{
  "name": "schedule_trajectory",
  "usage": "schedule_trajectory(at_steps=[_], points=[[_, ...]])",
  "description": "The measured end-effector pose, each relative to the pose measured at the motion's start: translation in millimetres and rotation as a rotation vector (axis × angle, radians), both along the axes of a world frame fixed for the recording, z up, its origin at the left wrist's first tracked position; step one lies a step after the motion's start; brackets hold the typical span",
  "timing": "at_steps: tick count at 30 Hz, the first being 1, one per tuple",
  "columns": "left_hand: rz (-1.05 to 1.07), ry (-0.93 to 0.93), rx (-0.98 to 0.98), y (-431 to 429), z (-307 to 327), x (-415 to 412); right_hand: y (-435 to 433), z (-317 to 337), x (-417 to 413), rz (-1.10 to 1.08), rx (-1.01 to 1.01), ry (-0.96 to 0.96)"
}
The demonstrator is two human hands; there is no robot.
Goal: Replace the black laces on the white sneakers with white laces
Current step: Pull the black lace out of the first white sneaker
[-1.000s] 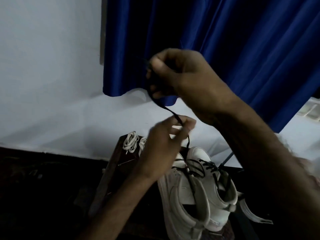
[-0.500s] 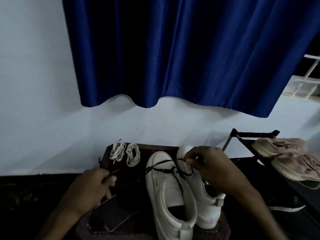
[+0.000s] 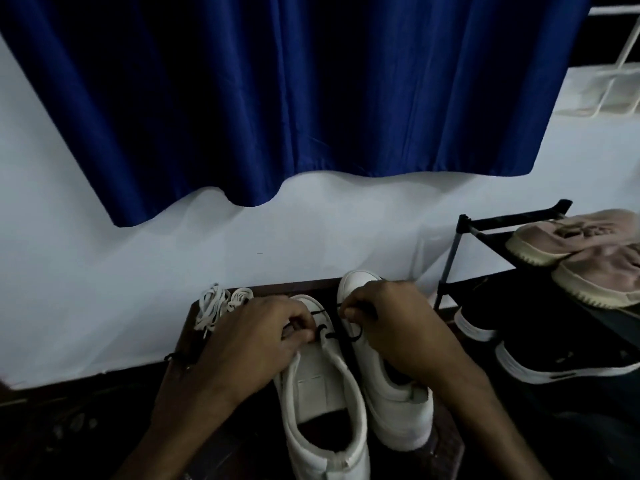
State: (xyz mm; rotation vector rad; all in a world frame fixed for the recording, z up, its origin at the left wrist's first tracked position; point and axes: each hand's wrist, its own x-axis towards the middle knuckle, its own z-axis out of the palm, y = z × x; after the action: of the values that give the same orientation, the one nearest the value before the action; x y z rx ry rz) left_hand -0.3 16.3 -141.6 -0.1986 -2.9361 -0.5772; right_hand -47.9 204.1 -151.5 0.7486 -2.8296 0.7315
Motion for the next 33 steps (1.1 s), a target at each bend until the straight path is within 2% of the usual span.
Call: schedule_trajectory(at_steps=[3, 8, 14, 19, 22, 25, 28, 33], points=[[0.008, -0.111, 0.020, 5, -2, -8, 3, -5, -6, -0.001, 0.011, -0.012], [-0.006, -0.108, -0.128, 11, 1, -19, 3, -12, -9, -0.014, 0.001, 0.017], [-0.041, -0.131, -0.110, 7, -8, -21, 0, -11, -8, 0.032, 0.097, 0.059], [0.128, 0.074, 0.127, -18, -22, -14, 0, -8, -11, 0.063, 0.155, 0.079], [0.168, 0.031, 0.357, -26, -31, -10, -1, -7, -10, 0.092, 0.154, 0.065], [0.140, -0.073, 0.486, -23, -33, -10, -3, -7, -15, 0.164, 0.125, 0.131], [0.090, -0.168, 0.376, -18, -32, -18, -5, -5, -23, 0.245, 0.084, 0.149], [0.058, -0.039, 0.181, -5, -23, -18, -11, -8, -30, 0.360, 0.090, 0.064]])
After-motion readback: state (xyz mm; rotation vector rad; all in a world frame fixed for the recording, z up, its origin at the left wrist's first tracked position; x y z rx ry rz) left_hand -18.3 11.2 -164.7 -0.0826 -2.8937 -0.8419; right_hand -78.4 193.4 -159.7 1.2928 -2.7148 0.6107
